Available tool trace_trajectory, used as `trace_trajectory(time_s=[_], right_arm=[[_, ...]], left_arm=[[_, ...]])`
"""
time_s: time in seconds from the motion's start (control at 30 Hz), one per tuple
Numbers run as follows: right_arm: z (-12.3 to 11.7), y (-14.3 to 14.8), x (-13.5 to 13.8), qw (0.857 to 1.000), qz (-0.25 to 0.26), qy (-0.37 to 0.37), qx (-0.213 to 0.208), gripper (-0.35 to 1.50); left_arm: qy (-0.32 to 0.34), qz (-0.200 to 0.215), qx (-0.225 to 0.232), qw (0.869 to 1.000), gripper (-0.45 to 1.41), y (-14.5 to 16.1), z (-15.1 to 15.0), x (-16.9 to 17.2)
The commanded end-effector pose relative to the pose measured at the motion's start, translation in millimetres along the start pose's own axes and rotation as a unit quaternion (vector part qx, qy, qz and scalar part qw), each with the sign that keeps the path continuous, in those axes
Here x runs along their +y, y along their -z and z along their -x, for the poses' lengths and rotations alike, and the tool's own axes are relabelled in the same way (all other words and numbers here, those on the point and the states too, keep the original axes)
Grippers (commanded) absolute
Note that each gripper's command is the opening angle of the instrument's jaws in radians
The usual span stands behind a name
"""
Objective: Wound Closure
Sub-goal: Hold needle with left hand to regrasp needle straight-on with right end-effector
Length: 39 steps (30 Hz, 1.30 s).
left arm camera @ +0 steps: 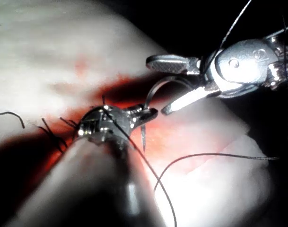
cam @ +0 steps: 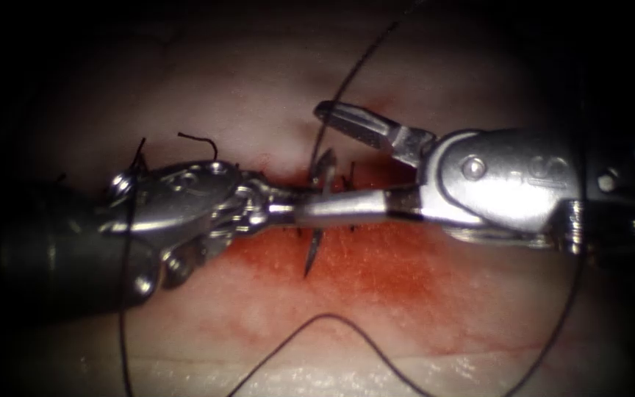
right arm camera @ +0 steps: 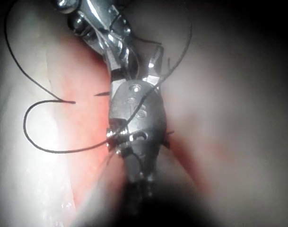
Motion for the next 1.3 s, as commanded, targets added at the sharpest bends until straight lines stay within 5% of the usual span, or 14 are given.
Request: trace_trajectory(time_s=[0.03,0.43,0.77,0.87,1.1,1.13,1.23,1.3], right_arm=[[0.2,-1.0,-0.7,1.000,-0.001,0.001,0.001,1.06],[-0.2,-1.6,-0.6,0.998,0.053,0.024,0.003,0.68],[-0.7,-1.2,-0.6,0.998,0.057,0.021,0.014,0.07],[-0.9,-1.1,-0.8,0.998,0.058,0.020,0.016,-0.35],[-0.5,-1.0,-0.5,0.997,0.077,0.021,-0.003,-0.35],[-0.4,-0.9,-0.3,0.997,0.076,0.021,-0.003,-0.35],[-0.3,-0.1,0.6,0.997,0.072,0.021,-0.004,-0.35],[-0.2,0.9,1.8,0.997,0.058,0.045,-0.004,-0.35]], left_arm=[[0.000,0.001,0.002,1.000,-0.45,-0.6,0.2,-0.3],[-0.019,-0.015,0.008,1.000,-0.45,-0.6,0.0,0.5],[-0.021,-0.016,0.008,1.000,-0.45,-0.6,-0.1,0.6],[-0.021,-0.016,0.008,1.000,-0.45,-0.6,-0.1,0.6],[-0.021,-0.016,0.008,1.000,-0.43,-0.4,-0.4,0.9],[-0.019,-0.016,0.009,1.000,0.09,-0.4,-0.7,1.0],[-0.016,-0.026,0.011,0.999,1.18,-0.6,-1.3,1.2],[-0.042,-0.058,0.014,0.997,1.33,-1.0,-1.3,1.5]])
